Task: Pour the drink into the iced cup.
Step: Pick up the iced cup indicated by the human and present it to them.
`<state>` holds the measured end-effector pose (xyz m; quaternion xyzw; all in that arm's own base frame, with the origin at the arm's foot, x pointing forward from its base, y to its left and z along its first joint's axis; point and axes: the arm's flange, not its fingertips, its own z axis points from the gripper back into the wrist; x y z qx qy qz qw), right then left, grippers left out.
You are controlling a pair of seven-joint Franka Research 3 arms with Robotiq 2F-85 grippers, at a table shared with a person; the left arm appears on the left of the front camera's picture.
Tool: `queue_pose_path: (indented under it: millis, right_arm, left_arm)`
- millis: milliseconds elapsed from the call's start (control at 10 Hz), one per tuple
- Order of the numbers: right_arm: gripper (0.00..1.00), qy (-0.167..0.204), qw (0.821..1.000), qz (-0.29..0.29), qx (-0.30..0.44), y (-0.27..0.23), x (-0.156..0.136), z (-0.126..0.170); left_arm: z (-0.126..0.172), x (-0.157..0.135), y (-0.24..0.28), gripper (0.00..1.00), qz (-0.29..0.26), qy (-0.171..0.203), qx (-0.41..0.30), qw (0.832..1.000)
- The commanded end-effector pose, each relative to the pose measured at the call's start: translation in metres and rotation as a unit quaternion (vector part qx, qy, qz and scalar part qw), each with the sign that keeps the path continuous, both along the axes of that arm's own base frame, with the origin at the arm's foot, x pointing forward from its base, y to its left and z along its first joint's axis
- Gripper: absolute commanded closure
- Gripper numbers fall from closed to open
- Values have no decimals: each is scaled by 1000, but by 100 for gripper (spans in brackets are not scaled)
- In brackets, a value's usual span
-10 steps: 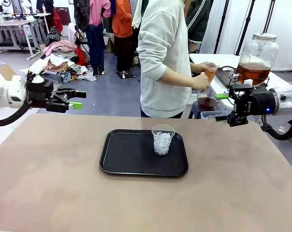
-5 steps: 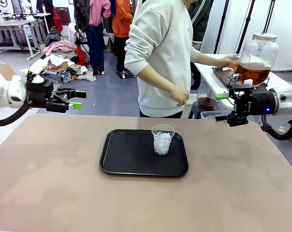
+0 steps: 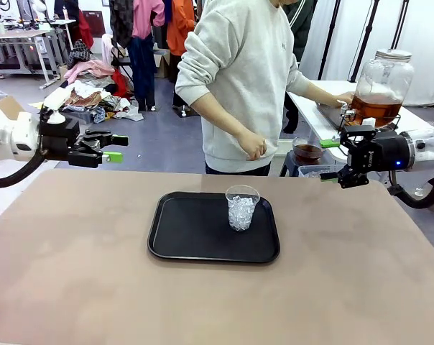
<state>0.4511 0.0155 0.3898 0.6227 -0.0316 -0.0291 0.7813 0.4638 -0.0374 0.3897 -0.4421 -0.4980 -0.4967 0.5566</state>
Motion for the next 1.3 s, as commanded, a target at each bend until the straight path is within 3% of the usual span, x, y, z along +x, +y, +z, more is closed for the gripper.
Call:
queue_pose_path:
  millis: [0, 1200]
  right_arm:
    - [0, -1, 1000, -1, 2, 0, -1, 1]
    - [0, -1, 1000, -1, 2, 0, -1, 1]
  left_arm:
    - [2, 0, 0, 0, 0, -2, 1, 1000]
    - [2, 0, 0, 0, 0, -2, 1, 1000]
